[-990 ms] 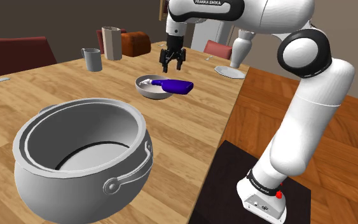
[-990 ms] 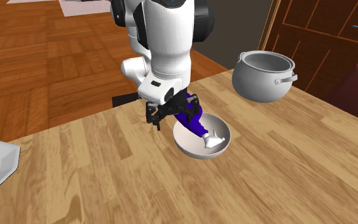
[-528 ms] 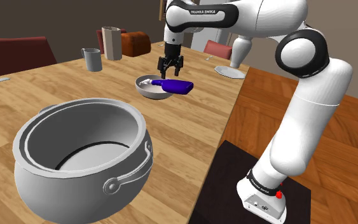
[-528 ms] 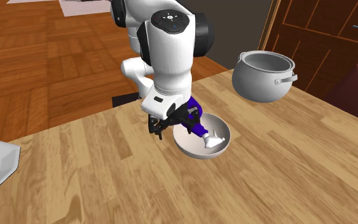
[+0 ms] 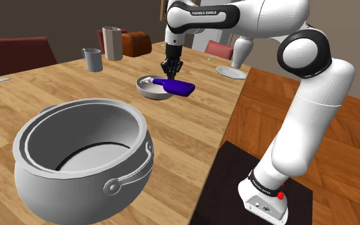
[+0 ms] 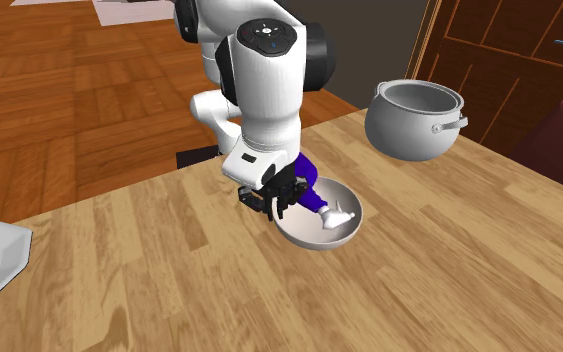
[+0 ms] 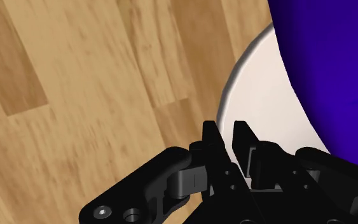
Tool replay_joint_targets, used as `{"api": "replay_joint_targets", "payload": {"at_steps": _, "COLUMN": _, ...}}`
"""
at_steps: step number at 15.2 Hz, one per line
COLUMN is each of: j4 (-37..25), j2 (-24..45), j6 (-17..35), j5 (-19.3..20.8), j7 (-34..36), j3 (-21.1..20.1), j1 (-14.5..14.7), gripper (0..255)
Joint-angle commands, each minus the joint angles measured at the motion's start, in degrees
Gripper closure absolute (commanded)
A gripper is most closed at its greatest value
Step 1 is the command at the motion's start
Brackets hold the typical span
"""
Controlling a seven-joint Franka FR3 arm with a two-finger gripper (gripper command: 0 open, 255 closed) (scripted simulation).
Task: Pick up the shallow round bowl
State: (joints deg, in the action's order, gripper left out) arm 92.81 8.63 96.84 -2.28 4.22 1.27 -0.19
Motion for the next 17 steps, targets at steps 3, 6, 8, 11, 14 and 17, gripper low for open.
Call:
{"api": "replay_joint_targets", "payload": {"at_steps": 3, "j4": -0.04, "j2": 0.1, "j6": 0.02, "j5": 0.0, "j7": -0.02, "j3": 0.01, "j1": -0.01, "gripper": 255}}
{"api": "replay_joint_targets", "payload": {"at_steps": 6, "j4": -2.48, "j2": 0.19, "j6": -2.33, "j5": 0.0, "j7": 0.06, "j3": 0.01, "j1": -0.02, "gripper": 255}}
{"api": "replay_joint_targets", "payload": {"at_steps": 8, "j4": -4.21, "j2": 0.33, "j6": -3.91, "j5": 0.01, "j7": 0.1, "j3": 0.01, "j1": -0.03, "gripper": 255}}
{"api": "replay_joint_targets", "payload": {"at_steps": 11, "j4": -6.96, "j2": 0.65, "j6": -6.34, "j5": 0.0, "j7": 0.18, "j3": 0.02, "j1": -0.05, "gripper": 255}}
{"api": "replay_joint_targets", "payload": {"at_steps": 14, "j4": -9.93, "j2": 1.12, "j6": -8.84, "j5": -0.01, "j7": 0.25, "j3": 0.03, "j1": -0.07, "gripper": 255}}
{"api": "replay_joint_targets", "payload": {"at_steps": 17, "j4": -13.14, "j2": 1.76, "j6": -11.42, "j5": -0.03, "j7": 0.32, "j3": 0.03, "j1": -0.1, "gripper": 255}}
